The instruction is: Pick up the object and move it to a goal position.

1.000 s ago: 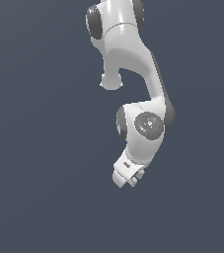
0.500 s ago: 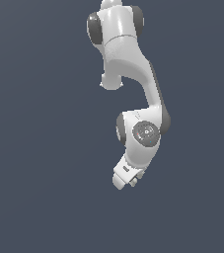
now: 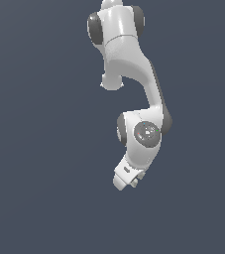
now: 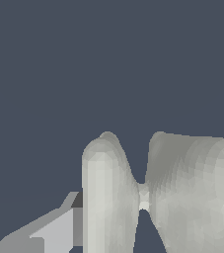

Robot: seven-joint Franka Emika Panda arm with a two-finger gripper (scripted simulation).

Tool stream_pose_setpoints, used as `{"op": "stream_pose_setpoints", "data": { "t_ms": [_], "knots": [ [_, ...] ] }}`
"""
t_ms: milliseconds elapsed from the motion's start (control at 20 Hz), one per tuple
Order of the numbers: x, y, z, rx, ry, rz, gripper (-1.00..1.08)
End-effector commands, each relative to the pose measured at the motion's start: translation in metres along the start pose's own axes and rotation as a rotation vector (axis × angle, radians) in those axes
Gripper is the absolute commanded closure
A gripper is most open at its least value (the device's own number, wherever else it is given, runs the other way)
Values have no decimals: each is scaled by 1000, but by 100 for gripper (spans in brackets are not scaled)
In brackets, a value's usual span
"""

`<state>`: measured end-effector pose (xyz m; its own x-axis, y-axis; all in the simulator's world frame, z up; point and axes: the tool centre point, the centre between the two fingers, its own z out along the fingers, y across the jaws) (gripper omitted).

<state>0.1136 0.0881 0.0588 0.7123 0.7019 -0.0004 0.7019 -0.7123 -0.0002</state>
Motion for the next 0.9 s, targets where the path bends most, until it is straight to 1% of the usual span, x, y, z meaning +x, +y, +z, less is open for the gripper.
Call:
{"op": "stream_pose_setpoints", "data": {
  "t_ms": [0,450,850],
  "knots": [
    [0,0,0,0,0,0,108],
    [-4,-4,-12,0,0,0,108],
    [-17,-17,-51,-1,0,0,108]
  ]
}}
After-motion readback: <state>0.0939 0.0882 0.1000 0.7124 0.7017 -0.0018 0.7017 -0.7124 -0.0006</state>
